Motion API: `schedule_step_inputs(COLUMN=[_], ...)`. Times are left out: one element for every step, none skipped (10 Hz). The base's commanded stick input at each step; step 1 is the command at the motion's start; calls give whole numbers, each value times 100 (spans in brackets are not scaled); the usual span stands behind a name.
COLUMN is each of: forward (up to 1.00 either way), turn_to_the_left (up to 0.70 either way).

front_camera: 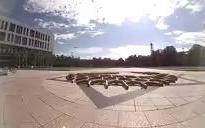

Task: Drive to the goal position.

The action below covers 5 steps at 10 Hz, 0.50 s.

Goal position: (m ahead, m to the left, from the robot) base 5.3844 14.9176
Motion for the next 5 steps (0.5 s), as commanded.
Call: schedule_step_inputs(forward=[5,6,6,5,5], turn_to_the_left=[-1,-1,-1,-1,-1])
